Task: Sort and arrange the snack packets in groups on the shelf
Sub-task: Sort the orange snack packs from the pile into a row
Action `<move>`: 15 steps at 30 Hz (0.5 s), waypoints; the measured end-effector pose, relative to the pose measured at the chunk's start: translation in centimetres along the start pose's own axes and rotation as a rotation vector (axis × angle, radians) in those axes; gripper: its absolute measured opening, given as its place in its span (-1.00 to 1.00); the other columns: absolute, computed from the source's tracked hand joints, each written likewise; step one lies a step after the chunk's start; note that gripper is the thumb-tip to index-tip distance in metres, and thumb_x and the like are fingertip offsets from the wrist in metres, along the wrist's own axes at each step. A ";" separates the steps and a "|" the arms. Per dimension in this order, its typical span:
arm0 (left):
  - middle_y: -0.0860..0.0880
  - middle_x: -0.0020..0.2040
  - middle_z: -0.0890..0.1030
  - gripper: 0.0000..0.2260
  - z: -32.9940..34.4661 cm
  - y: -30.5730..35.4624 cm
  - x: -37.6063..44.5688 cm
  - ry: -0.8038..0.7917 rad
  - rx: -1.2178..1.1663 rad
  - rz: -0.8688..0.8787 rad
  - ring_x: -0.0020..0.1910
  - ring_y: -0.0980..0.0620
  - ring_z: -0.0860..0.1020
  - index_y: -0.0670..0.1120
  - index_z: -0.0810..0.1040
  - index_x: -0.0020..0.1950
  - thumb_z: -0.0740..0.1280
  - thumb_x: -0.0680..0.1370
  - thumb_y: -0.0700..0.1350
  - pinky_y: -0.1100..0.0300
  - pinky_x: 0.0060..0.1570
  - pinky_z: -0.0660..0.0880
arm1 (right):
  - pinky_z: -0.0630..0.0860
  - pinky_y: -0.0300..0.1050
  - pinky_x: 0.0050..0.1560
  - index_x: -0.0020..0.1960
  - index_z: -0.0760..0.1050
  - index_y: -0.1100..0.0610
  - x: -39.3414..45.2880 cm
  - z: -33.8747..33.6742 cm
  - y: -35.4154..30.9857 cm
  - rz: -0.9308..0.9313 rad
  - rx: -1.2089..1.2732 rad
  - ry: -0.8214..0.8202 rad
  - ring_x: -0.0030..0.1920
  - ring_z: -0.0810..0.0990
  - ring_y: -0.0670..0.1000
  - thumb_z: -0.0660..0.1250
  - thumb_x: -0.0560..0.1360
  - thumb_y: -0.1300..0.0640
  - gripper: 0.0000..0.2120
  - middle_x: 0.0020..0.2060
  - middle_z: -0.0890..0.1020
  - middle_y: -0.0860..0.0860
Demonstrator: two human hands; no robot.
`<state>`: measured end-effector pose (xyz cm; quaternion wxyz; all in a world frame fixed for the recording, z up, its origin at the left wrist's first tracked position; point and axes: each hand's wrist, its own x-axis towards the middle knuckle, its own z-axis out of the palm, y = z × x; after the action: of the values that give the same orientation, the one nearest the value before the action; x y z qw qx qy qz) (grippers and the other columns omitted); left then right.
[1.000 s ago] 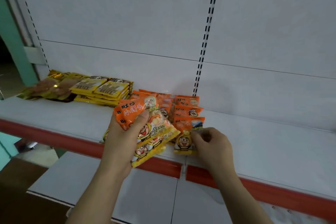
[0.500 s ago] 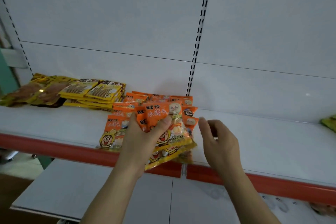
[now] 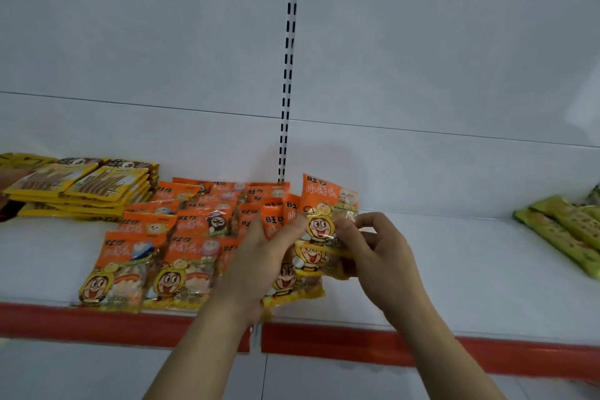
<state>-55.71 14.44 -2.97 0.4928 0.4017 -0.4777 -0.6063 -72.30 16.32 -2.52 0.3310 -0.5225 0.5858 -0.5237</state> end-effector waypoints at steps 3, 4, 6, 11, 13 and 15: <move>0.07 0.08 0.75 -0.73 0.9 0.1 1.2 0.047 0.085 0.075 0.03 0.05 0.73 0.10 0.54 0.29 0.40 0.60 0.04 0.02 0.05 0.64 | 0.67 0.09 -0.19 0.04 0.43 0.14 1.8 -1.3 -0.1 0.003 0.045 -0.040 -0.27 0.72 0.06 0.32 0.59 -0.05 -0.75 -0.23 0.74 0.01; 0.05 0.06 0.75 -0.75 1.1 0.1 1.6 0.083 0.088 0.099 -0.01 0.05 0.74 0.08 0.55 0.28 0.40 0.60 0.00 0.04 0.01 0.65 | 0.67 0.09 -0.19 0.05 0.44 0.15 2.6 -1.8 -0.1 0.000 0.067 -0.017 -0.27 0.72 0.07 0.32 0.59 -0.05 -0.75 -0.23 0.74 0.01; 0.07 -0.03 0.76 -0.78 1.4 0.0 2.3 0.157 0.052 0.127 -0.11 0.10 0.74 0.06 0.56 0.24 0.41 0.60 -0.06 0.16 -0.17 0.65 | 0.66 0.07 -0.20 0.06 0.44 0.13 4.7 -2.6 0.1 0.005 0.113 0.060 -0.25 0.73 0.07 0.33 0.60 -0.05 -0.75 -0.22 0.74 0.02; 0.13 -0.06 0.75 -0.85 0.4 0.1 3.0 0.390 0.014 0.190 -0.07 0.11 0.73 0.16 0.58 0.13 0.44 0.58 0.00 0.02 -0.06 0.63 | 0.67 0.15 -0.08 0.13 0.52 0.10 10.9 -2.7 2.9 0.089 -0.092 0.115 -0.20 0.72 0.03 0.32 0.59 -0.05 -0.76 -0.14 0.72 0.00; 0.10 -0.05 0.74 -0.87 -0.6 0.2 3.3 0.494 -0.034 0.223 -0.08 0.11 0.73 0.16 0.59 0.09 0.44 0.58 -0.04 -0.06 -0.05 0.65 | 0.66 0.15 -0.11 -0.02 0.60 0.13 12.6 -1.5 4.3 0.102 -0.179 0.047 -0.27 0.72 0.00 0.31 0.59 0.02 -0.81 -0.24 0.72 0.02; 0.14 -0.07 0.73 -0.86 -1.5 0.4 3.5 0.524 -0.050 0.238 -0.09 0.14 0.72 0.19 0.58 0.06 0.44 0.58 -0.04 0.00 -0.09 0.63 | 0.64 0.11 -0.11 -0.13 0.62 0.15 13.7 0.1 5.2 0.096 -0.279 -0.008 -0.27 0.70 0.04 0.31 0.58 0.02 -0.76 -0.31 0.71 0.04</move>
<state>-54.85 10.76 -2.95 0.6770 0.4733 -0.3628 -0.4313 -76.83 2.68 -5.34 0.2821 -0.5372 0.6758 -0.4186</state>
